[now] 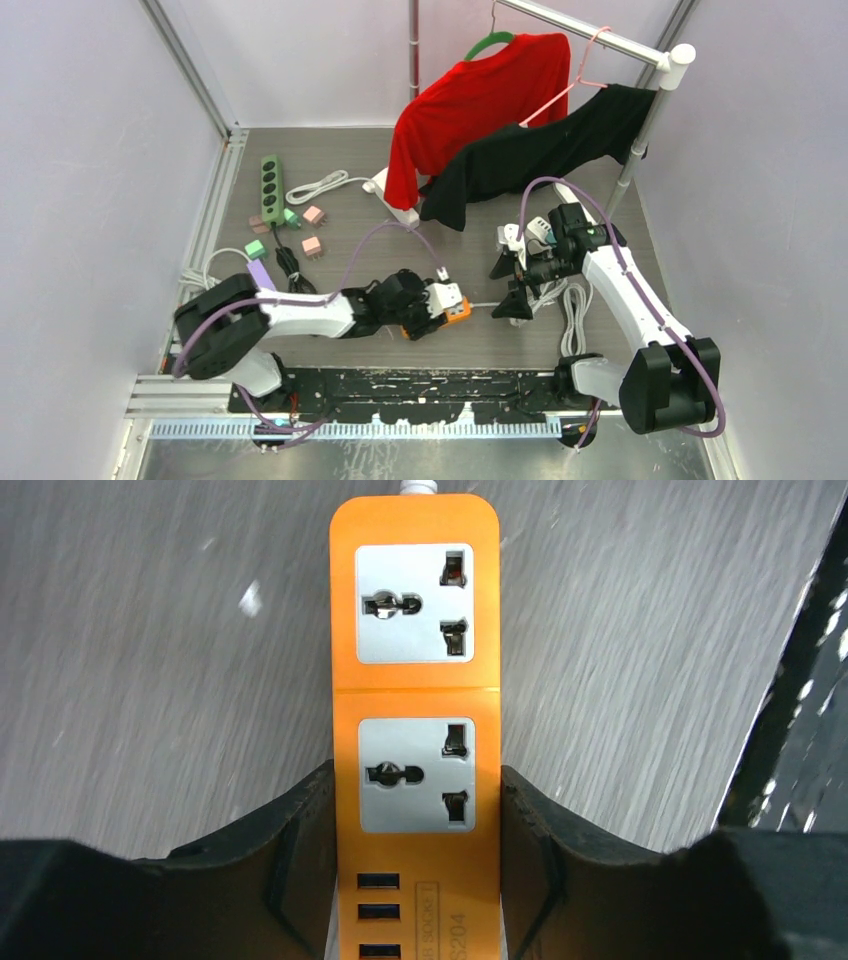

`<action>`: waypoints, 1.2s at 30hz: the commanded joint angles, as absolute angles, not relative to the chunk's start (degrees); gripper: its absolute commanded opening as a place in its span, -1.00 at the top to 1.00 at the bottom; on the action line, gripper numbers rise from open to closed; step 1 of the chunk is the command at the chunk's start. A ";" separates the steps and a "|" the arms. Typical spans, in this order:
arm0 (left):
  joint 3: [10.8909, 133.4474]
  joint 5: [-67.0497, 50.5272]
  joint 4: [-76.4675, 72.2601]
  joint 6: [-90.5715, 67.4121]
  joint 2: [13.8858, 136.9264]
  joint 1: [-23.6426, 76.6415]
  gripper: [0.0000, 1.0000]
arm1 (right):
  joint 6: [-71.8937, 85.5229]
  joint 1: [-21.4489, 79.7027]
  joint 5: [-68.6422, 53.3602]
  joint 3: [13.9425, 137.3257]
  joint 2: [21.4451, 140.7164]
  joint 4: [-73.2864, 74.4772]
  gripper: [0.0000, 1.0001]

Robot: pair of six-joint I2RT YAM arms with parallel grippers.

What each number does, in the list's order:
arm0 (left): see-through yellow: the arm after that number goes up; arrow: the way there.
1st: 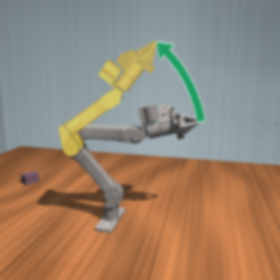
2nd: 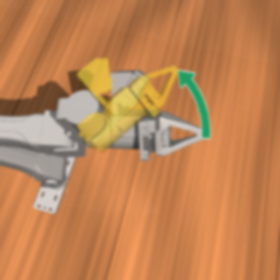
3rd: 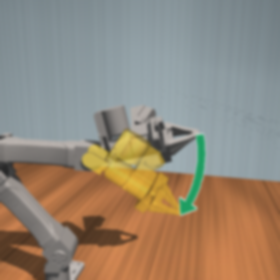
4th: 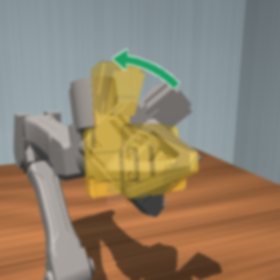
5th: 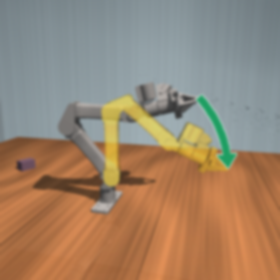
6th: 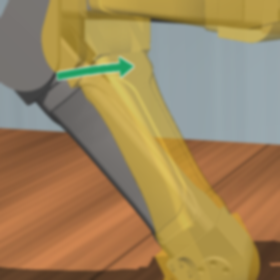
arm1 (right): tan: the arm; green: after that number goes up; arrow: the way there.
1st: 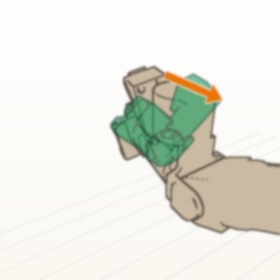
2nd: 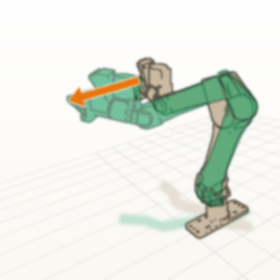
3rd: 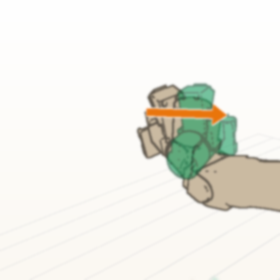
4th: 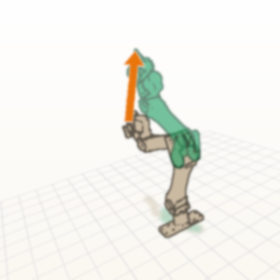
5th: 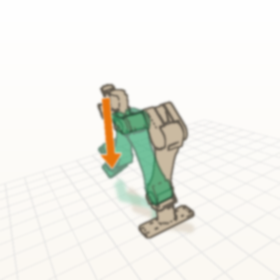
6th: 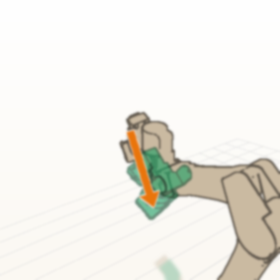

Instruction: Pull the plug off the socket

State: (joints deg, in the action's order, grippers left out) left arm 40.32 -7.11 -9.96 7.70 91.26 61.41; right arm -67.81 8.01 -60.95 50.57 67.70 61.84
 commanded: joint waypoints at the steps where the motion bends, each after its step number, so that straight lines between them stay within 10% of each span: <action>1: 33.50 3.71 -13.46 5.59 78.76 59.89 1.00 | -69.17 7.82 -63.37 51.23 65.62 62.57 -0.99; 23: 27.37 27.29 7.87 -21.53 34.14 35.19 1.00 | -69.17 7.77 -63.76 51.33 65.81 62.73 -0.99; 36: 39.03 11.43 -0.21 -37.44 50.37 9.15 1.00 | -69.26 7.78 -63.93 51.08 65.39 62.71 -0.99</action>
